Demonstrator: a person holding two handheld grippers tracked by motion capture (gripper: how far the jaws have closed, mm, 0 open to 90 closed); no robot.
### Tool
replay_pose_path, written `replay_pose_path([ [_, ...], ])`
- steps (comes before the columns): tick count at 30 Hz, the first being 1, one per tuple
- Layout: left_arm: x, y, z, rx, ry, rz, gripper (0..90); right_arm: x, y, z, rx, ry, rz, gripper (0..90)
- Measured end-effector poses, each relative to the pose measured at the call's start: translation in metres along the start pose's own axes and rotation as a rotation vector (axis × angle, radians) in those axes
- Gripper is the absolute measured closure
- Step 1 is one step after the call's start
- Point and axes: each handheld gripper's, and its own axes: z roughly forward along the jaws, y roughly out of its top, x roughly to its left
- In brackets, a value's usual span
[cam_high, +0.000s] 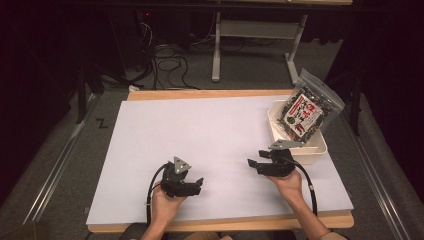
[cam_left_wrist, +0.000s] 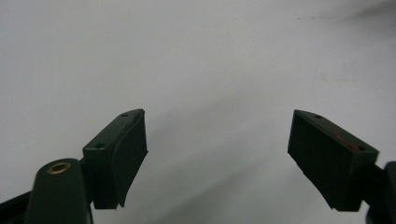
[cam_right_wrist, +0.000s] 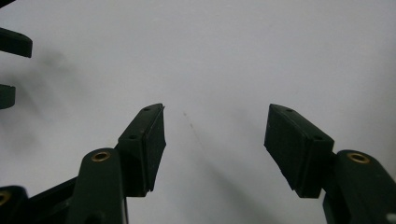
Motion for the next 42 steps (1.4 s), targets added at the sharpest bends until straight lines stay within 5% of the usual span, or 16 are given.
replay_pose_path([
  [16, 0.003, 0.000, 0.001, 0.000, 0.015, -0.014, 18.9, 0.007, -0.012, 0.005, 0.016, -0.029, -0.020, 38.2],
  [42, -0.002, -0.005, 0.001, 0.015, -0.035, 0.007, 20.9, 0.004, -0.027, 0.000, 0.019, -0.008, 0.022, 38.6],
])
